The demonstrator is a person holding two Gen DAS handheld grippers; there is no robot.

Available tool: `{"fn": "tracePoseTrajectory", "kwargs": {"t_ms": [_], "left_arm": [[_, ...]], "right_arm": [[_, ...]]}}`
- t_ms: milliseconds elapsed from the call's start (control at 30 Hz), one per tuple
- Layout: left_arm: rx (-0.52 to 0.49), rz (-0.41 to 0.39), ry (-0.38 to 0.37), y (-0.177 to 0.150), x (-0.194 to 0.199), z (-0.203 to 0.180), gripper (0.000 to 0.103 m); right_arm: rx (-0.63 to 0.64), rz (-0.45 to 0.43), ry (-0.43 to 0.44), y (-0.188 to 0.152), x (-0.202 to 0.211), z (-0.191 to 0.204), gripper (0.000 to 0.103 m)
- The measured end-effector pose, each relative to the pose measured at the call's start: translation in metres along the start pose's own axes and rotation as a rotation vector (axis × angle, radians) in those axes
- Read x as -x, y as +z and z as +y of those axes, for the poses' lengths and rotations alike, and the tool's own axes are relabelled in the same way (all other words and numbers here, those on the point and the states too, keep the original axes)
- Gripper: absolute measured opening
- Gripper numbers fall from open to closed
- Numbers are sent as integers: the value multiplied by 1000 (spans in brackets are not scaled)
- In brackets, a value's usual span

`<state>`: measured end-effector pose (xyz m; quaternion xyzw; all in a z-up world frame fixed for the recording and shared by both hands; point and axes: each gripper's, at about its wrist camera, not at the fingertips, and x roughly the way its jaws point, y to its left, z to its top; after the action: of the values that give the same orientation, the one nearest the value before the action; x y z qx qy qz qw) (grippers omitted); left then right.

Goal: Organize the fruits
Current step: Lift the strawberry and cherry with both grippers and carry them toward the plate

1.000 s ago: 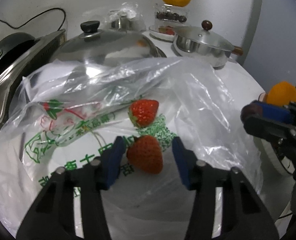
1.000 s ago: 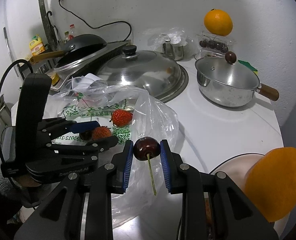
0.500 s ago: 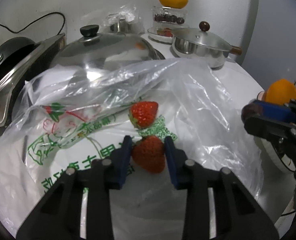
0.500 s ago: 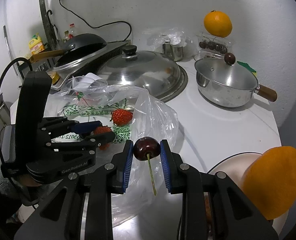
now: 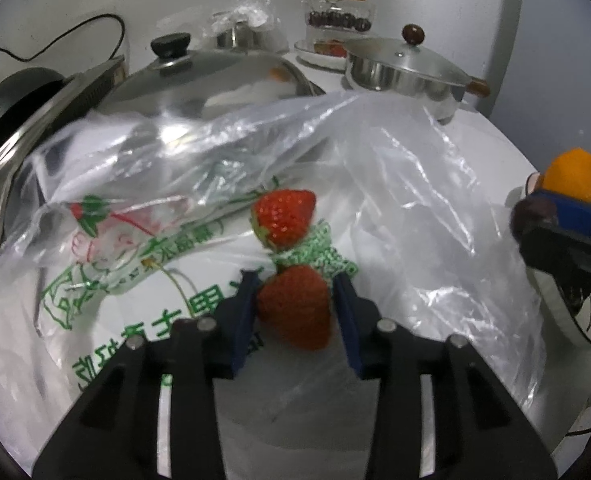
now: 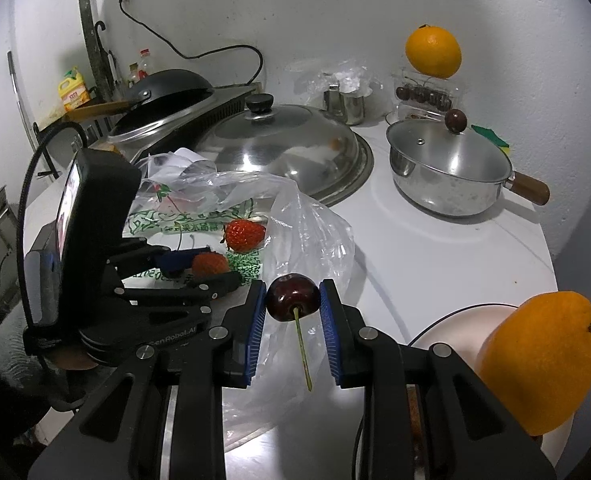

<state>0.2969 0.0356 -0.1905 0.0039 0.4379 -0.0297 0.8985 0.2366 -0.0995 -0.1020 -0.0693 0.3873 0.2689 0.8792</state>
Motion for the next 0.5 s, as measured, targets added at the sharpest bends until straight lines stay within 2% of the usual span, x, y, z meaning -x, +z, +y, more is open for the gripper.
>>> {"fn": "tracePoseTrajectory", "kwargs": {"t_ms": [233,500], "left_arm": [[-3,-25,-19,-2,8,0,35],[-1,-48,-31,-4,21,-1,34]], "right_arm": [[3,-2,0,0,1,0,29],[11,-15,-9,0,11,5,29]]}}
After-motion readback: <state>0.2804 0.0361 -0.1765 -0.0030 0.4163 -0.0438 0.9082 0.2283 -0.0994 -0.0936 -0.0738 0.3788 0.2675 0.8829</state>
